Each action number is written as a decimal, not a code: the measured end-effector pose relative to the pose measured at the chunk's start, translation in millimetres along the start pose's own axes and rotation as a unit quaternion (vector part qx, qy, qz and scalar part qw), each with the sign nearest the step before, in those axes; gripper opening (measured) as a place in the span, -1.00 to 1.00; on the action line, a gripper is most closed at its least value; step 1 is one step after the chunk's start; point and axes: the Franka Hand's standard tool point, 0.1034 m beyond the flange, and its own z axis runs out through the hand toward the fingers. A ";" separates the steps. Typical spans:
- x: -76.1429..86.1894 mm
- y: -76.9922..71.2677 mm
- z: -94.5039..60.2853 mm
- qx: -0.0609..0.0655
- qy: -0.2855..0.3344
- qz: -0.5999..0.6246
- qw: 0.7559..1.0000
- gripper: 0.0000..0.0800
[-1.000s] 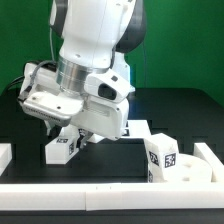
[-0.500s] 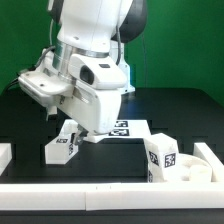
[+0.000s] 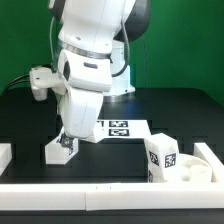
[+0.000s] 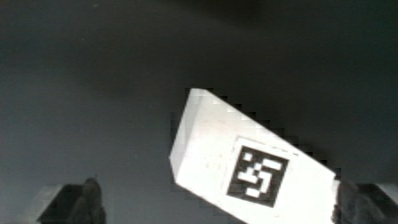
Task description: Assemble stool
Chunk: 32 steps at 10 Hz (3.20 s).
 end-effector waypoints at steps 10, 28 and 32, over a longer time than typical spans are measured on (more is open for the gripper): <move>5.6 13.0 -6.4 0.035 0.019 0.499 0.866 0.62; -8.4 5.7 13.4 0.394 -0.090 0.739 0.539 0.62; -13.2 5.3 34.9 0.475 -0.160 0.719 0.481 0.62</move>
Offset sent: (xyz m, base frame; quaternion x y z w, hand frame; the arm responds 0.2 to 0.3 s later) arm 0.0126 -0.0087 0.0086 0.0312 -0.0105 0.3042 0.9520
